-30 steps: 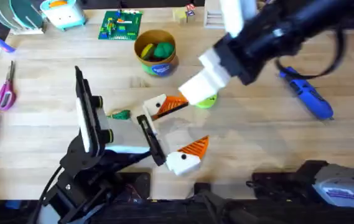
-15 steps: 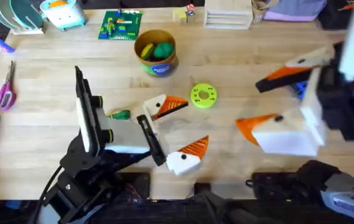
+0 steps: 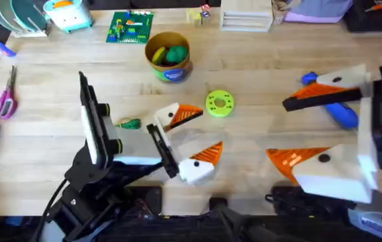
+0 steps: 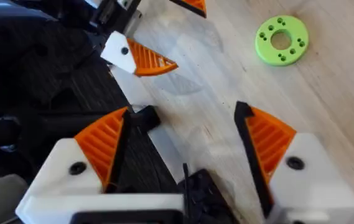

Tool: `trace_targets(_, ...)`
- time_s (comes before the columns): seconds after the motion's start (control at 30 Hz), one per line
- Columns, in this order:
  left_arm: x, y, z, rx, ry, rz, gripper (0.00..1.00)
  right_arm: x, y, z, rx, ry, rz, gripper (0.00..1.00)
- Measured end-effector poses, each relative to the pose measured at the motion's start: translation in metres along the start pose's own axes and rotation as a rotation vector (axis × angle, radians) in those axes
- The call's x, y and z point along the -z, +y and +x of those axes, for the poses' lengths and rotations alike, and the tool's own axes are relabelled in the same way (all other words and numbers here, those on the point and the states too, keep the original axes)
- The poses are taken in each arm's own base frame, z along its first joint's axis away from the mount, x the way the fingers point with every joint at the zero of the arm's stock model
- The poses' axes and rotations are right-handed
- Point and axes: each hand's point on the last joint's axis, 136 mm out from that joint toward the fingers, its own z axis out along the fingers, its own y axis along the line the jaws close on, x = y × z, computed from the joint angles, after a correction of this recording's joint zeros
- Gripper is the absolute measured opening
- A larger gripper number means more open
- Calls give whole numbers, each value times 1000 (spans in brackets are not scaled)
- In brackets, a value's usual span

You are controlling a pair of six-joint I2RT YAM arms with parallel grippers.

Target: Pick up the gripper from the table and insert it into the empty holder that is missing its gripper. Then pick up a screw, insert it into the mounting hole, and use the screwdriver to tighten it. Finally, clean up the table by picking up the vegetable and placing it into the bucket.

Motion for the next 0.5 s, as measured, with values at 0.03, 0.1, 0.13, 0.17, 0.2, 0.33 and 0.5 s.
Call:
trace_targets(0.03,0,1,0,0,-1,-8,818,0,0,0,0,1,0,989)
trace_targets(0.1,0,5,0,-2,-2,-26,723,-1,-1,0,-2,6,-2,989)
trace_targets(0.13,0,7,-1,-3,-3,-39,643,-2,-1,0,-4,10,-2,989)
trace_targets(0.17,0,9,-1,-5,-4,-52,566,-4,-2,-1,-6,15,-4,990)
trace_targets(0.2,0,12,-1,-2,-6,-69,426,-5,-2,-1,-9,21,-6,990)
trace_targets(0.33,2,24,-1,-6,-10,-139,17,-11,-5,-2,-21,45,-12,990)
trace_targets(0.5,4,36,-2,-3,-14,-208,19,-15,-6,-2,-27,59,-15,991)
